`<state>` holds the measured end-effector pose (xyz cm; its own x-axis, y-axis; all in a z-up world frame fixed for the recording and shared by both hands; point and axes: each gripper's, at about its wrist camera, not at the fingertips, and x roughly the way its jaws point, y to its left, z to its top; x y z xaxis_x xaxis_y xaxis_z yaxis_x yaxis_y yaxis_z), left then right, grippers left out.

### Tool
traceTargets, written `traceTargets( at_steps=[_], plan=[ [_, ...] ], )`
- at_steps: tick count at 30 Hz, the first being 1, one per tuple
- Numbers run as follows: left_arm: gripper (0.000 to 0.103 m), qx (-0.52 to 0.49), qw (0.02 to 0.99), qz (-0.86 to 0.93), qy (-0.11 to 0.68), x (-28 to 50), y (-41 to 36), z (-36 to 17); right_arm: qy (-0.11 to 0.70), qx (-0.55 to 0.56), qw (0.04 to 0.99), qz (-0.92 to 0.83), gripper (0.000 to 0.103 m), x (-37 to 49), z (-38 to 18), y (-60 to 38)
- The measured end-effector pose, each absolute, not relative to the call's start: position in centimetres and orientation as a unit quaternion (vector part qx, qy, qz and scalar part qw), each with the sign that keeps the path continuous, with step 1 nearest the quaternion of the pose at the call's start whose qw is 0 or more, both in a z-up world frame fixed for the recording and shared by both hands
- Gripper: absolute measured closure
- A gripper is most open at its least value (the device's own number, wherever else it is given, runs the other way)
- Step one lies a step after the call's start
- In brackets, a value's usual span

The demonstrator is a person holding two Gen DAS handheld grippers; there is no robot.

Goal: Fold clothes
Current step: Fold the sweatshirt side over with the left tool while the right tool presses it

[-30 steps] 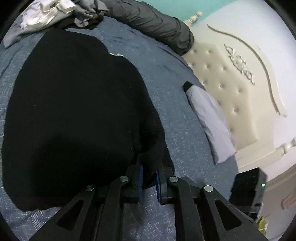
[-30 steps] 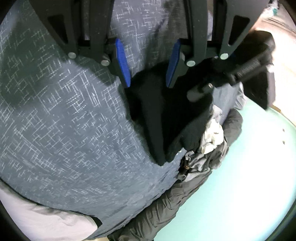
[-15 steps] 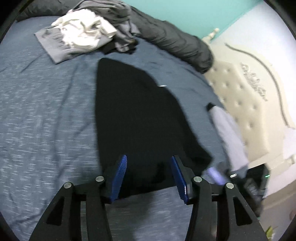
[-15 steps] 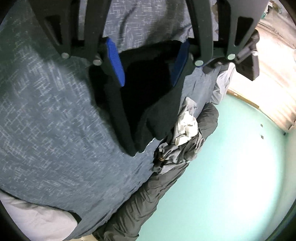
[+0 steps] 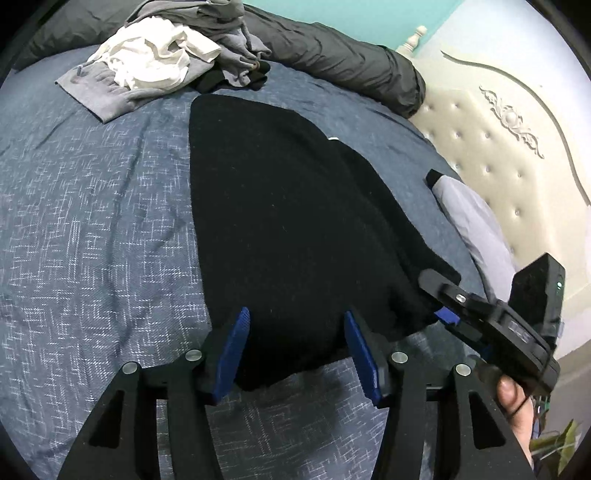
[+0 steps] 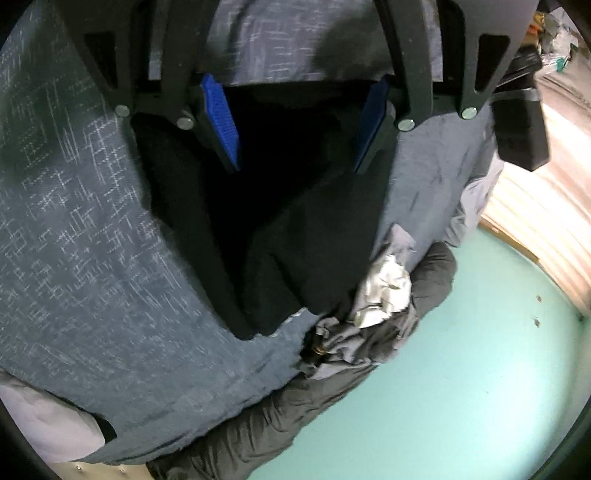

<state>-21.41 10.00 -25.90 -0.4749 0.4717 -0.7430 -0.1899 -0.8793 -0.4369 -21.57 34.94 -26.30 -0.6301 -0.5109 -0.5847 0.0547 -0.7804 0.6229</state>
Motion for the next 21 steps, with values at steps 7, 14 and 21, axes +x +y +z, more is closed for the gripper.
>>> traceTargets(
  at_steps=[7,14,21],
  plan=[
    [0.046,-0.476,0.195,0.848,-0.128,-21.2,10.6,-25.6,-0.301,0.375,0.162,-0.862,0.094,-21.1,-25.6,36.3],
    [0.046,-0.478,0.204,0.849,-0.092,-20.5,13.0,-24.8,-0.301,0.354,0.145,-0.874,0.095,-19.3,-23.5,38.6],
    [0.046,-0.487,0.196,0.848,-0.073,-20.1,13.2,-25.2,-0.348,0.423,0.129,-0.827,0.094,-20.9,-29.3,39.6]
  ],
)
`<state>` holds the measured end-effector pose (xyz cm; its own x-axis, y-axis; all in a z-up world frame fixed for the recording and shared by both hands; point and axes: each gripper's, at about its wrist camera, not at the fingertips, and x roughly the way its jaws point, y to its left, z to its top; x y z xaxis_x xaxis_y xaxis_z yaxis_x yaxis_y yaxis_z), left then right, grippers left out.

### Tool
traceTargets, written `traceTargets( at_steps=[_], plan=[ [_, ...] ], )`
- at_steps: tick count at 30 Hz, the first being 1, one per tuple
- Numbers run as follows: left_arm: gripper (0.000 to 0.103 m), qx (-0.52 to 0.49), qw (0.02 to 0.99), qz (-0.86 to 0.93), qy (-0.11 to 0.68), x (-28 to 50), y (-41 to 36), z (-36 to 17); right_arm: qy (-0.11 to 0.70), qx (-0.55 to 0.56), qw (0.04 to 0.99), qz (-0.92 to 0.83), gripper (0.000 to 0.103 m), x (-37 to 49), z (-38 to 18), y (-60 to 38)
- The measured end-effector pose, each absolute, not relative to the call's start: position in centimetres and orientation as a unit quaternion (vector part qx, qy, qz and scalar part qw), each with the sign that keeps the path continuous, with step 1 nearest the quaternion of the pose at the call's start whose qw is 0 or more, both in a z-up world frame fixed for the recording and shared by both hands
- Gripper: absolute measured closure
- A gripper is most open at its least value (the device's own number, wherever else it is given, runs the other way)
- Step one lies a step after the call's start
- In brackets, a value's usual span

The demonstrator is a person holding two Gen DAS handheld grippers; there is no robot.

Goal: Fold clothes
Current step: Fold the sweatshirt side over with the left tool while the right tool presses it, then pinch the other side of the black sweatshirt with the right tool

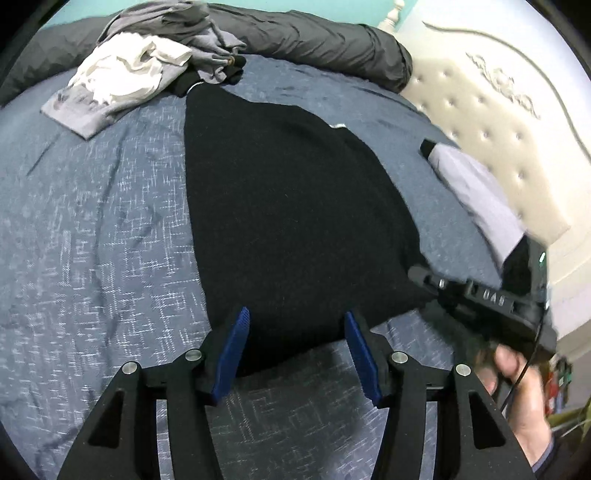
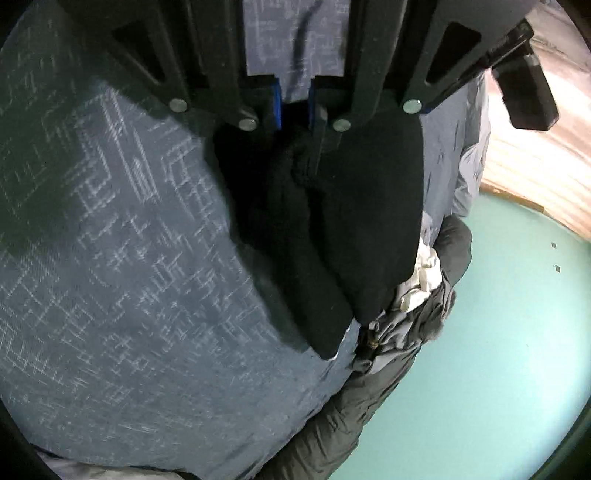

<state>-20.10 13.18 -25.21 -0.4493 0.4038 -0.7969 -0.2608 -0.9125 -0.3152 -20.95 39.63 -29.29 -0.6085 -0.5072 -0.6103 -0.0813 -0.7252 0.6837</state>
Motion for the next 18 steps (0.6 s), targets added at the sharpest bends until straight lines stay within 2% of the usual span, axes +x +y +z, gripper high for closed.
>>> traceTargets(
  at_steps=[3,11,13,15,18],
  plan=[
    [0.046,-0.489,0.196,0.847,-0.067,-20.1,13.3,-25.3,-0.301,0.407,0.128,-0.853,0.094,-21.2,-27.8,38.7],
    [0.046,-0.488,0.201,0.845,-0.083,-20.2,13.1,-25.4,-0.322,0.405,0.115,-0.848,0.094,-20.8,-28.2,39.6],
    [0.046,-0.487,0.204,0.843,-0.101,-20.3,12.5,-25.3,-0.343,0.413,0.118,-0.836,0.092,-20.7,-28.3,40.0],
    [0.045,-0.487,0.201,0.843,-0.111,-20.5,11.9,-25.0,-0.363,0.414,0.108,-0.828,0.084,-20.0,-28.2,40.8],
    [0.045,-0.48,0.199,0.845,-0.128,-20.7,10.7,-24.6,-0.356,0.402,0.08,-0.84,0.084,-19.1,-26.7,42.1]
  ],
)
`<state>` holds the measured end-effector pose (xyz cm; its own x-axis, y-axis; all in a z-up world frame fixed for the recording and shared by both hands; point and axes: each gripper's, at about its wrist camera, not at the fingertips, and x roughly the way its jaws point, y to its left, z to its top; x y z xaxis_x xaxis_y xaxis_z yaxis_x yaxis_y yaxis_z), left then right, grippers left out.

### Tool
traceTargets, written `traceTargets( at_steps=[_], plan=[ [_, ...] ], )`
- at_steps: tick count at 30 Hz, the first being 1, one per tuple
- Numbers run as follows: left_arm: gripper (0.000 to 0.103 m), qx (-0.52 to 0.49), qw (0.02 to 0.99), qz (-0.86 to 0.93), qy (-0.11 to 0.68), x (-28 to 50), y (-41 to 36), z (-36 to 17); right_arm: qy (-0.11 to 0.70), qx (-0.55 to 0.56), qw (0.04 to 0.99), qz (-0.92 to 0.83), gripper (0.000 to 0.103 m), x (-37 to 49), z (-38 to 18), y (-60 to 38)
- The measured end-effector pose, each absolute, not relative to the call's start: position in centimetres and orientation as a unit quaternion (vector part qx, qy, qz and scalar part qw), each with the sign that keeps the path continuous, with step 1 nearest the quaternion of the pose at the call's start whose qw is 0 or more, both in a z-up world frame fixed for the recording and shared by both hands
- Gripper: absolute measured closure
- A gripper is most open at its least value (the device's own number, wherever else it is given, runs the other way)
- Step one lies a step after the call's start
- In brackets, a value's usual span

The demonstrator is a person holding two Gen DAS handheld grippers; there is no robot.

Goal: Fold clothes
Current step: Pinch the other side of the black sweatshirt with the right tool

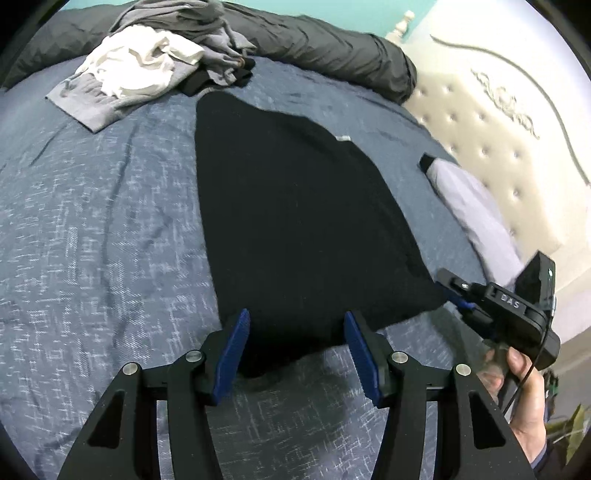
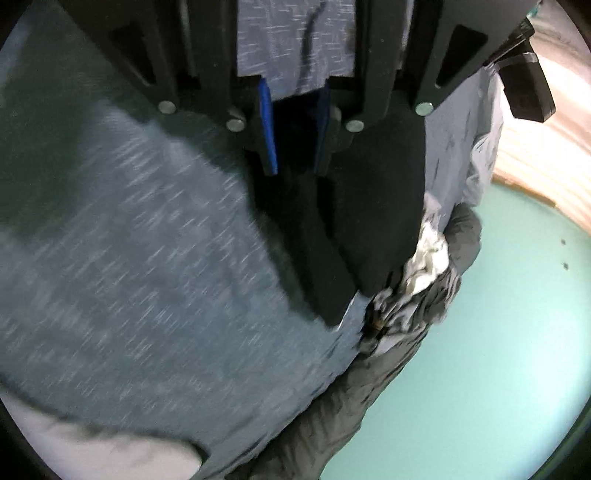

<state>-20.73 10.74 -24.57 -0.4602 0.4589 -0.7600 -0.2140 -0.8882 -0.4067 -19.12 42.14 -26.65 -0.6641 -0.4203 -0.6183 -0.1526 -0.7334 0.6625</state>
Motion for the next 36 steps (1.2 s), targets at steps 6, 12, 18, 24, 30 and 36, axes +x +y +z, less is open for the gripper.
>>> traceTargets(
  at_steps=[6,12,18,24,30,36],
  plan=[
    [0.045,-0.472,0.189,0.846,-0.157,-22.5,8.0,-24.5,-0.334,0.383,0.084,-0.857,0.058,-21.6,-23.9,44.2],
    [0.045,-0.473,0.2,0.844,-0.154,-23.7,7.7,-25.1,-0.247,0.415,0.133,-0.866,0.057,-29.0,-22.7,42.3],
    [0.045,-0.47,0.215,0.842,-0.157,-24.2,7.7,-25.6,-0.173,0.452,0.153,-0.862,0.057,-36.6,-23.1,39.4],
    [0.045,-0.474,0.228,0.835,-0.164,-24.6,7.6,-26.6,-0.153,0.463,0.132,-0.863,0.057,-41.1,-24.2,38.0],
    [0.044,-0.477,0.235,0.831,-0.165,-24.7,7.5,-27.4,-0.11,0.463,0.137,-0.869,0.072,-42.6,-25.0,36.7],
    [0.04,-0.479,0.234,0.829,-0.169,-24.8,7.5,-27.9,-0.069,0.43,0.158,-0.886,0.099,-42.4,-23.4,35.4]
  ],
)
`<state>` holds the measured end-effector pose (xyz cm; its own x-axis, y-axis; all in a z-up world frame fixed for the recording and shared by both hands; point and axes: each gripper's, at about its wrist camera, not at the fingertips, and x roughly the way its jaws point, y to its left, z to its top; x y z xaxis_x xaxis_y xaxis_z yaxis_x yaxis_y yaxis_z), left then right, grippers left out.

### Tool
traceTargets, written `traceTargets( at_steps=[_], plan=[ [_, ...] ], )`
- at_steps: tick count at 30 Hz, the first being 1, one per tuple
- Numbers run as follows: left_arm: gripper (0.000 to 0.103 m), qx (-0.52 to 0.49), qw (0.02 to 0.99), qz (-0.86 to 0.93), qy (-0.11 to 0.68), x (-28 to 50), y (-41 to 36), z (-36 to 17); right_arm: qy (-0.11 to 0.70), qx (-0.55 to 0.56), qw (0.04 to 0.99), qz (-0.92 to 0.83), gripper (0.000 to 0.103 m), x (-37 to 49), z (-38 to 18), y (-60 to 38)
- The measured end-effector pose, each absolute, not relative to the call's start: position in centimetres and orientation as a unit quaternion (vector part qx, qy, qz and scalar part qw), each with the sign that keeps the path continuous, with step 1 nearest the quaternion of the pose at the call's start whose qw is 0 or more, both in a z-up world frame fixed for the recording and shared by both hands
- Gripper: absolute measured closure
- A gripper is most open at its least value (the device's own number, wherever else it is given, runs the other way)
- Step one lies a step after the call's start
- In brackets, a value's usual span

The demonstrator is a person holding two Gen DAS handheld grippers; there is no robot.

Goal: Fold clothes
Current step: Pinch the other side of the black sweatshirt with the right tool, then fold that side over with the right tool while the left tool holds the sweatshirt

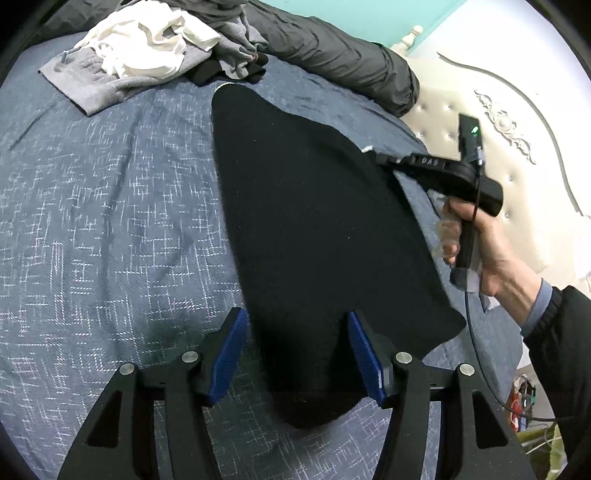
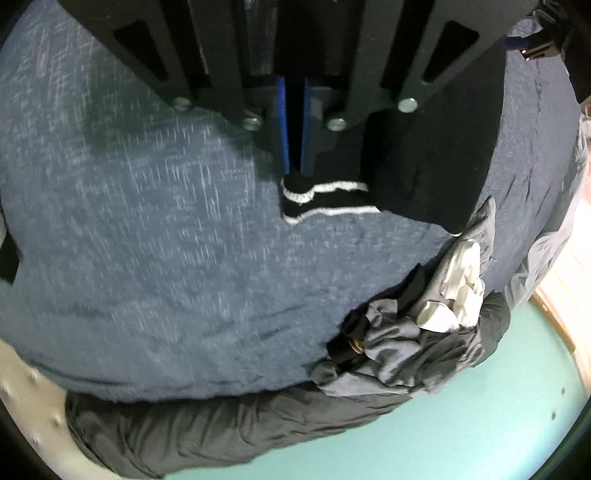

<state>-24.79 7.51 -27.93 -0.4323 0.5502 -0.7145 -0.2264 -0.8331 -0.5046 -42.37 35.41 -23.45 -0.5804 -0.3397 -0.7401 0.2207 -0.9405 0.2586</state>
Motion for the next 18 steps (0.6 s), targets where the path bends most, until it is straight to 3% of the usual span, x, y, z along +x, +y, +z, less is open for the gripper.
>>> traceTargets(
  at_steps=[6,16,18],
  plan=[
    [0.04,-0.479,0.233,0.83,-0.167,-24.3,8.3,-28.3,-0.031,0.402,0.158,-0.902,0.099,-43.5,-21.0,33.6],
    [0.037,-0.482,0.235,0.826,-0.174,-24.8,8.0,-28.9,-0.055,0.483,0.12,-0.865,0.098,-45.3,-25.6,34.2],
    [0.036,-0.483,0.233,0.825,-0.179,-24.8,7.7,-29.0,-0.051,0.487,0.11,-0.865,0.085,-44.9,-25.2,34.8]
  ],
)
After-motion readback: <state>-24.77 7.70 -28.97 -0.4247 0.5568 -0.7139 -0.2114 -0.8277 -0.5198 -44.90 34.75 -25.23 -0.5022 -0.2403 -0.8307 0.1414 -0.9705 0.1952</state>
